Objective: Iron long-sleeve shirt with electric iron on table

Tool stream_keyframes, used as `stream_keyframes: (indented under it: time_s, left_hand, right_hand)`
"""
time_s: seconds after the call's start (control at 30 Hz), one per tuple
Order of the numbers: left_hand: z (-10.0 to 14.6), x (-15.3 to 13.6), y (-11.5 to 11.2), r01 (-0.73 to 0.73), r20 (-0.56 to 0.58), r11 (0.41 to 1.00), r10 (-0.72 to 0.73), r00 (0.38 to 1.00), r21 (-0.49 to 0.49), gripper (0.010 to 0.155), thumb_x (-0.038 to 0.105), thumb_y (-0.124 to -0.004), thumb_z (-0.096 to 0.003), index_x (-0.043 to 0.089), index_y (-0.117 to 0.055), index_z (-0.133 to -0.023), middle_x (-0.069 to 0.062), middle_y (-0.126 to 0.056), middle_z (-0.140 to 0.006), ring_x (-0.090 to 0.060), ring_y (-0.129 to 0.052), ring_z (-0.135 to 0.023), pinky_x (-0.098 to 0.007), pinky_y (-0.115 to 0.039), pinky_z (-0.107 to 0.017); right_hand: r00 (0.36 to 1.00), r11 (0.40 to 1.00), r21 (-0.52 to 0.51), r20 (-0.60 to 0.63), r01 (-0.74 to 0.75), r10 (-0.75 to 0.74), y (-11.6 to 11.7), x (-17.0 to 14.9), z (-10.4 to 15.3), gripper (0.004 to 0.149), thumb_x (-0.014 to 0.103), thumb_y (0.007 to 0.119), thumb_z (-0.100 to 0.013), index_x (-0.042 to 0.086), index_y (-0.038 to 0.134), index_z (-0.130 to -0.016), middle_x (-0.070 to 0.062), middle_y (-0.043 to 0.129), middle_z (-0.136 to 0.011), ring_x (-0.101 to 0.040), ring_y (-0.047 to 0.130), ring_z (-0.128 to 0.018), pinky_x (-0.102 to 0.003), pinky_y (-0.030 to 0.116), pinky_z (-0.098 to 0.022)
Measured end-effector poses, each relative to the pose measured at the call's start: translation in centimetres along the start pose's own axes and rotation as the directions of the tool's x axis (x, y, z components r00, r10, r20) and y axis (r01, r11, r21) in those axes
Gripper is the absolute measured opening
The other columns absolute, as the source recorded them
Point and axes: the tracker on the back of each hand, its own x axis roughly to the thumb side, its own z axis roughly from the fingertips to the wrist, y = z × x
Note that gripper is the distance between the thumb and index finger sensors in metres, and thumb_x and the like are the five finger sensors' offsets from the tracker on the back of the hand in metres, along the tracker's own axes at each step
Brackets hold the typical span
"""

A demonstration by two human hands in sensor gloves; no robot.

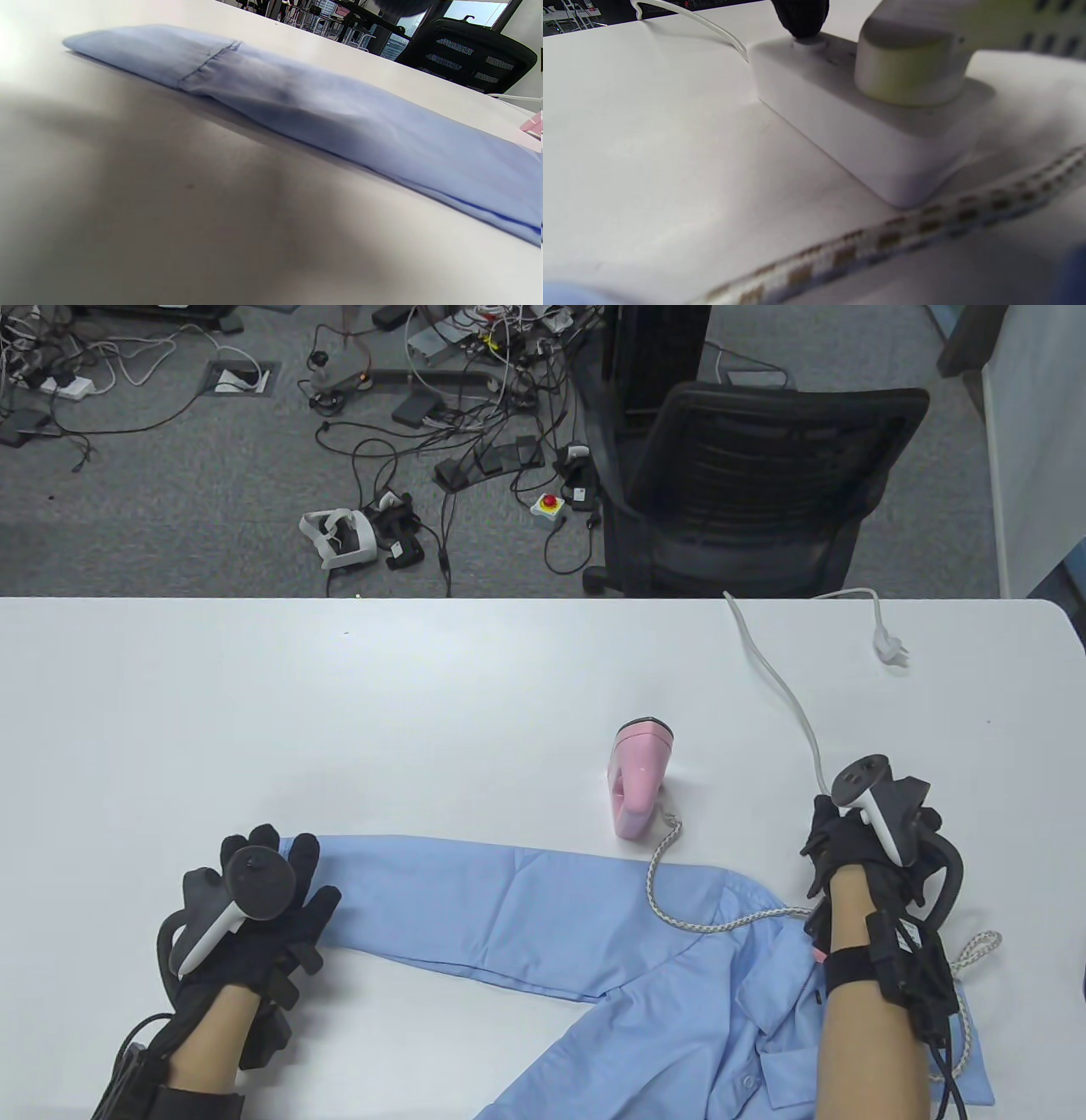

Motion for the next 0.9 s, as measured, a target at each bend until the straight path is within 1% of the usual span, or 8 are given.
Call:
stream_keyframes:
  time_s: [0.3, 0.4, 0.47, 0.6, 0.63, 0.7, 0.8, 0.9]
  left_hand:
    - [0.1, 0.2, 0.0, 0.009, 0.002, 1.0, -0.009, 1.0, -0.005, 0.068, 0.064, -0.054, -0.0527, 0.042, -0.021, -0.108, 0.0, 0.006, -0.115, -0.027, 0.012, -0.1, -0.058, 0.006, -0.064]
    - [0.3, 0.3, 0.2, 0.005, 0.008, 1.0, -0.005, 1.0, 0.008, 0.068, 0.064, -0.054, -0.0526, 0.041, -0.021, -0.108, 0.0, 0.006, -0.115, -0.027, 0.012, -0.1, -0.058, 0.007, -0.064]
    - [0.4, 0.3, 0.2, 0.004, 0.012, 1.0, -0.005, 1.0, 0.012, 0.068, 0.064, -0.054, -0.0527, 0.041, -0.021, -0.108, 0.0, 0.006, -0.115, -0.027, 0.012, -0.1, -0.058, 0.006, -0.064]
    - [0.8, 0.5, 0.1, -0.005, 0.026, 1.0, 0.005, 1.0, 0.008, 0.068, 0.064, -0.054, -0.0528, 0.041, -0.021, -0.108, 0.0, 0.006, -0.115, -0.027, 0.012, -0.1, -0.059, 0.006, -0.063]
    - [0.9, 0.6, 0.1, -0.004, 0.032, 1.0, 0.003, 0.999, 0.011, 0.068, 0.064, -0.054, -0.0528, 0.041, -0.021, -0.108, 0.0, 0.006, -0.115, -0.027, 0.012, -0.1, -0.059, 0.006, -0.064]
    - [0.8, 0.9, 0.2, 0.009, 0.04, 1.0, -0.009, 0.999, 0.015, 0.068, 0.064, -0.054, -0.0527, 0.042, -0.021, -0.108, 0.0, 0.006, -0.115, -0.027, 0.012, -0.1, -0.059, 0.007, -0.064]
    - [1.0, 1.4, 0.2, 0.005, 0.073, 0.999, -0.008, 0.997, 0.043, 0.068, 0.064, -0.054, -0.0524, 0.042, -0.021, -0.107, 0.0, 0.005, -0.115, -0.027, 0.012, -0.1, -0.058, 0.006, -0.064]
    - [1.5, 2.1, 0.3, 0.009, 0.105, 0.998, -0.016, 0.994, 0.064, 0.068, 0.064, -0.054, -0.0524, 0.041, -0.021, -0.108, 0.0, 0.005, -0.115, -0.027, 0.011, -0.101, -0.059, 0.006, -0.064]
  right_hand:
    - [0.999, 0.997, 0.057, 0.014, 0.051, -0.052, 0.8, 0.9, -0.3, 0.074, 0.059, 0.033, -0.034, 0.013, 0.047, -0.089, -0.006, 0.026, -0.104, -0.037, 0.008, -0.098, -0.064, 0.026, -0.067]
    - [0.999, 0.996, -0.087, -0.005, -0.033, 0.033, 1.7, 1.9, 0.5, 0.073, 0.057, 0.038, -0.034, 0.011, 0.049, -0.089, -0.008, 0.03, -0.103, -0.038, 0.011, -0.098, -0.064, 0.028, -0.067]
    - [0.999, 0.996, -0.081, -0.016, -0.044, 0.043, 1.5, 1.9, 0.3, 0.071, 0.056, 0.037, -0.034, 0.011, 0.05, -0.088, -0.008, 0.031, -0.103, -0.038, 0.012, -0.098, -0.063, 0.028, -0.068]
    - [0.983, 0.981, -0.072, 0.003, 0.182, -0.182, 1.3, 1.2, -0.3, 0.067, 0.054, 0.043, -0.035, 0.008, 0.056, -0.082, -0.013, 0.04, -0.101, -0.039, 0.015, -0.098, -0.06, 0.027, -0.067]
    - [0.989, 0.986, -0.095, -0.03, 0.14, -0.144, 1.5, 1.5, -0.1, 0.067, 0.053, 0.044, -0.034, 0.008, 0.056, -0.082, -0.012, 0.041, -0.101, -0.038, 0.016, -0.099, -0.06, 0.027, -0.069]
    - [0.999, 0.986, -0.16, 0.005, 0.047, -0.046, 1.4, 1.4, 0.1, 0.068, 0.055, 0.044, -0.034, 0.009, 0.058, -0.082, -0.011, 0.045, -0.101, -0.038, 0.021, -0.099, -0.059, 0.032, -0.069]
    - [0.995, 0.993, -0.069, 0.004, 0.097, -0.097, 1.7, 0.7, 0.3, 0.072, 0.06, 0.042, -0.034, 0.014, 0.051, -0.088, -0.009, 0.035, -0.103, -0.038, 0.013, -0.098, -0.059, 0.027, -0.068]
    - [0.996, 0.987, -0.132, -0.001, 0.088, -0.089, 1.3, 0.1, 1.3, 0.077, 0.066, 0.042, -0.032, 0.023, 0.047, -0.095, -0.006, 0.024, -0.105, -0.038, 0.009, -0.098, -0.061, 0.025, -0.067]
